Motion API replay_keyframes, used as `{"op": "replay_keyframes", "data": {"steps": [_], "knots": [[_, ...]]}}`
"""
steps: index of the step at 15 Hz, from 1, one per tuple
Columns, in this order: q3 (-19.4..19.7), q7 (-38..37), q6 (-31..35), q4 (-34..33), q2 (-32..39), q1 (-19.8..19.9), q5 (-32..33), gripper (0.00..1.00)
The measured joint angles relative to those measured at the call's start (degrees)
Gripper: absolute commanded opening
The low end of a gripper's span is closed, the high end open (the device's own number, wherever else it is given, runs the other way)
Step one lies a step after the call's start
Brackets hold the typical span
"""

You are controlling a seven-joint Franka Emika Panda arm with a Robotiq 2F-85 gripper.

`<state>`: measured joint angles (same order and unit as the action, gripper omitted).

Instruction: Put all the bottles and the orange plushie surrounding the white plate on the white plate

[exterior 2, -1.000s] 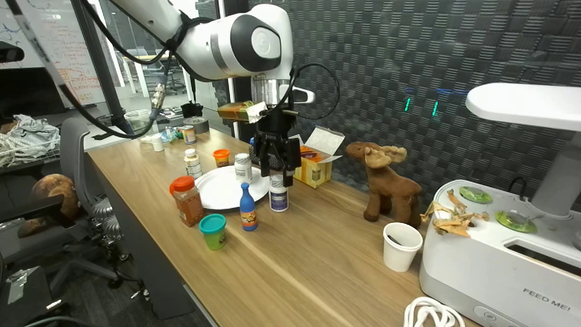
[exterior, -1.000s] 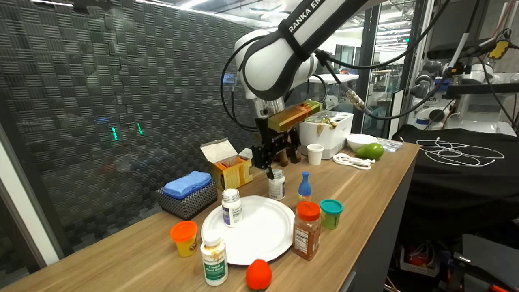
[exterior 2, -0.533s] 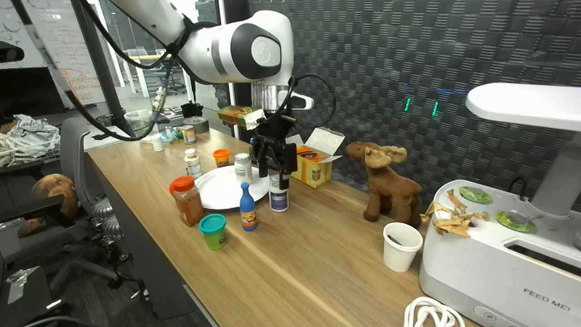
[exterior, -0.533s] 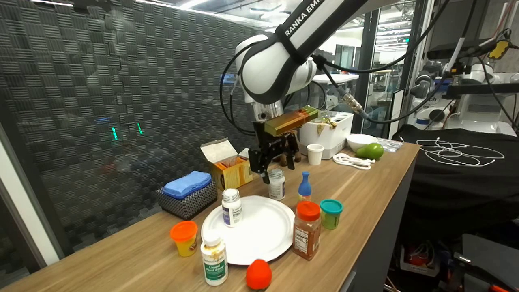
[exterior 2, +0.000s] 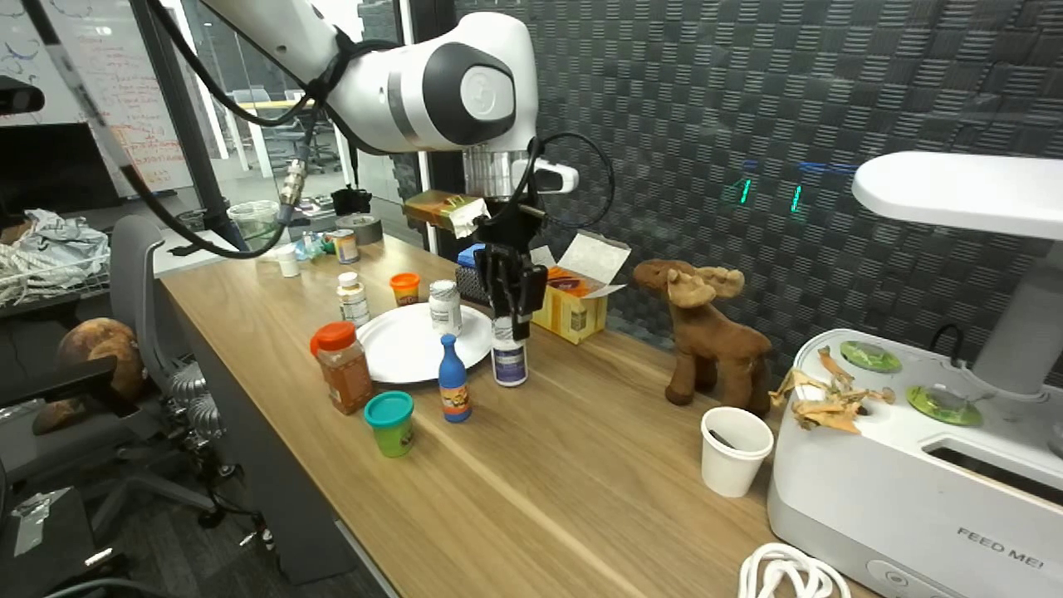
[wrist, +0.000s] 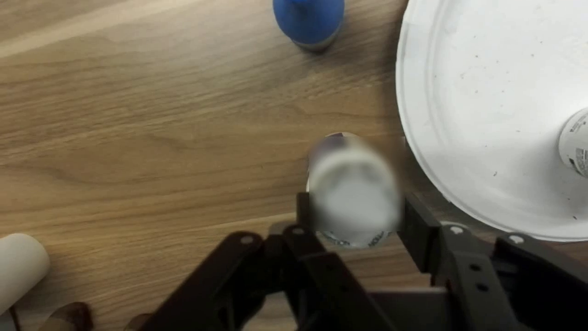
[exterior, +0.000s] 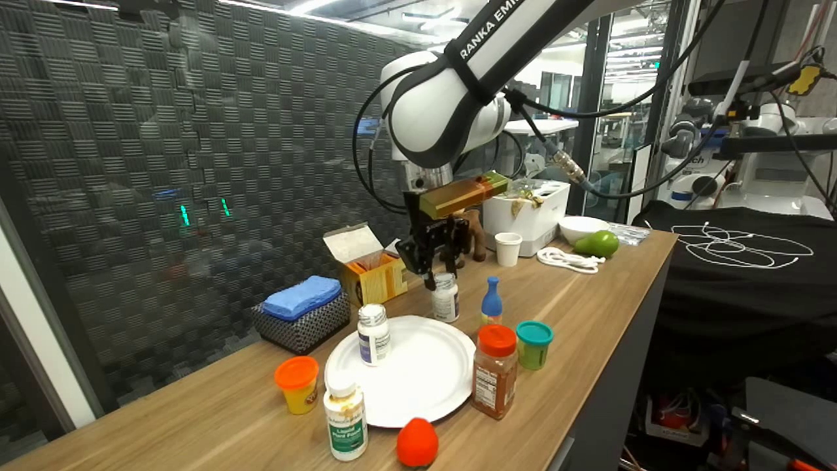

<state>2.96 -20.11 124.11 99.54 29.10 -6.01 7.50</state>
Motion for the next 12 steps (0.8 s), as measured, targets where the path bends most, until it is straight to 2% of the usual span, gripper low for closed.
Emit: {"op": "replay_keyframes", "data": {"steps": [6,12], "knots": [[0.67,-2.99,-0.05,0.02,-0.88,-1.02,3.31,0.19],[0.31,-7.33,-3.04,0.35,-6.15,-3.5,5.68,0.19]]}}
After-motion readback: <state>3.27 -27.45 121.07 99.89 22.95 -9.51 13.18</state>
